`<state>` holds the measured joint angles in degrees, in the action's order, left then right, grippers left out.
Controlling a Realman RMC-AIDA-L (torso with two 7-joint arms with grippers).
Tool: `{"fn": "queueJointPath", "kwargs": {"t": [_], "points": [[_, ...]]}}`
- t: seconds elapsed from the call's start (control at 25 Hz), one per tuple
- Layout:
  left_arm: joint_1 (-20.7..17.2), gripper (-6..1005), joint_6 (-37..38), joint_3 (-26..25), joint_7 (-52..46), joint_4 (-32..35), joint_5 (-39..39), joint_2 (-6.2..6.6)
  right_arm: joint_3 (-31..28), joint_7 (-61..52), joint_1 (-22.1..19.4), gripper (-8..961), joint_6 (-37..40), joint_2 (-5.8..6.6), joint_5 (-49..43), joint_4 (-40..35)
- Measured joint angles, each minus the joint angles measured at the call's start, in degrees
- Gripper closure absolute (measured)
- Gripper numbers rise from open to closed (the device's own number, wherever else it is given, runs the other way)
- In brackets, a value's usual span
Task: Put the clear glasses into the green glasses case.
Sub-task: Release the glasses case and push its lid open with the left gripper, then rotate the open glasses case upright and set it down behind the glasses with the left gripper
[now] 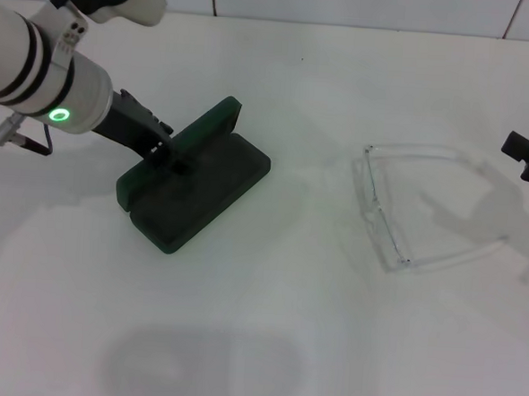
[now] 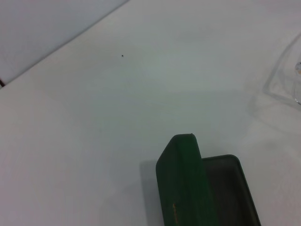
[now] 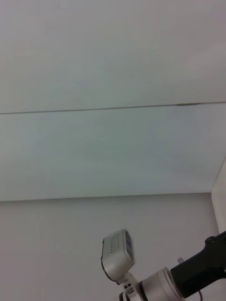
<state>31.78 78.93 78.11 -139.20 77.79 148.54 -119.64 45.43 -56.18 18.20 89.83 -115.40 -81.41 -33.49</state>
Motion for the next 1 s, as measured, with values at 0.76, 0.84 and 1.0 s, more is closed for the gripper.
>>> {"fn": "queueJointPath", "kwargs": {"t": [0.76,0.84,1.0], "points": [[-0.5,696,-0.86,1.91,-1.92,1.24,0.53,-0.15,-0.17,0.21,-0.44,106,0.48,0.0,0.24,0.52],[-1.24,728,-1.0,3.16,-1.67,2.87,0.55,-0.15,-0.21,0.37,-0.61,109,0.61,0.0,0.38,0.56],[-4.37,793,-1.14,7.82,-0.05,9.99,0.56,-0.15,-0.3,1.18,-0.96,115,0.93,-0.01,0.52,0.61]]}}
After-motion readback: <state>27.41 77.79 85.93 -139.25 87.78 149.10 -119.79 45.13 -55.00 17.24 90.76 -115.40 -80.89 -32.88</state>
